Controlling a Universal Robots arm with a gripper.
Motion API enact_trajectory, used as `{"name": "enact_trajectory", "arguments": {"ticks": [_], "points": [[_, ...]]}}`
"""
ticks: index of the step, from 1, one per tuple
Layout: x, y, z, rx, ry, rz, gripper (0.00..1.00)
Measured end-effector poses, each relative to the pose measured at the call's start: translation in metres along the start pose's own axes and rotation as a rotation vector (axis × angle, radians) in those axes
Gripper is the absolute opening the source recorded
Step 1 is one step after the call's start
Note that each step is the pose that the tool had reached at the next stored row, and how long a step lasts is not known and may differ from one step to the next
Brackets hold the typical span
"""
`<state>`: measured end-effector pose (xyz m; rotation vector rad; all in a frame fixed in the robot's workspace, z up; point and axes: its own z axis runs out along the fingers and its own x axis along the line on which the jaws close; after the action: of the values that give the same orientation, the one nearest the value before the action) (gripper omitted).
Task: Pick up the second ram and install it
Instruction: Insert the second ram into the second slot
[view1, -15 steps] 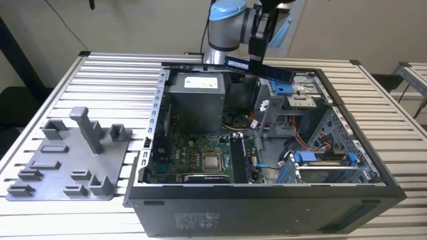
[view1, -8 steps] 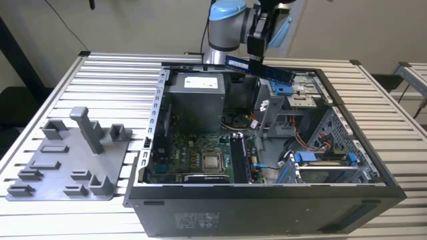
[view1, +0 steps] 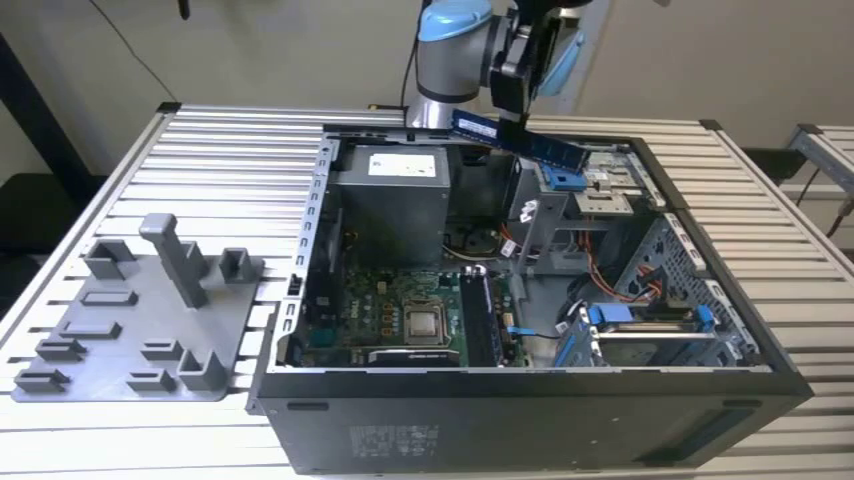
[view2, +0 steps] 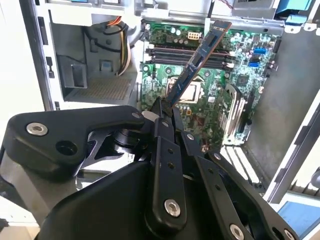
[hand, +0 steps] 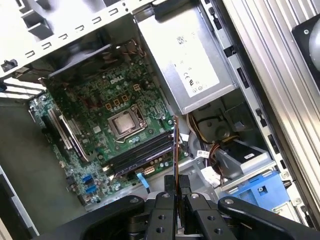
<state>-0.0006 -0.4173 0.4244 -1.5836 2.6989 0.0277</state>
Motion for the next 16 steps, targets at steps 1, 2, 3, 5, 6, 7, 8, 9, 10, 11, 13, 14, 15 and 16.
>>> {"name": "enact_trajectory", "arguments": {"ticks": [1, 2, 3, 5, 6, 7, 8, 9, 10, 11, 13, 14, 15, 16], "points": [[0.0002, -0.0001, 0.0, 0.0001, 0.0, 0.006, 0.14], [0.0005, -0.0002, -0.0001, 0.0003, 0.0001, 0.011, 0.14], [0.001, -0.0006, -0.0001, 0.0004, 0.0001, 0.016, 0.14], [0.0026, -0.0014, -0.0002, 0.0006, 0.0001, 0.026, 0.14], [0.0035, -0.002, -0.0002, 0.0007, 0.0001, 0.03, 0.14], [0.0045, -0.0025, -0.0002, 0.0007, 0.0, 0.034, 0.14], [0.0055, -0.0031, -0.0003, 0.0008, 0.0, 0.038, 0.14], [0.0065, -0.0037, -0.0003, 0.0009, 0.0, 0.043, 0.14], [0.0076, -0.0042, -0.0003, 0.001, 0.0, 0.047, 0.14], [0.0086, -0.0049, -0.0003, 0.0011, -0.0001, 0.051, 0.14], [0.0108, -0.0061, -0.0004, 0.0012, -0.0002, 0.06, 0.14], [0.0117, -0.0066, -0.0004, 0.0013, -0.0003, 0.064, 0.14], [0.0124, -0.007, -0.0004, 0.0014, -0.0003, 0.069, 0.14], [0.013, -0.0072, -0.0005, 0.0015, -0.0003, 0.073, 0.14]]}}
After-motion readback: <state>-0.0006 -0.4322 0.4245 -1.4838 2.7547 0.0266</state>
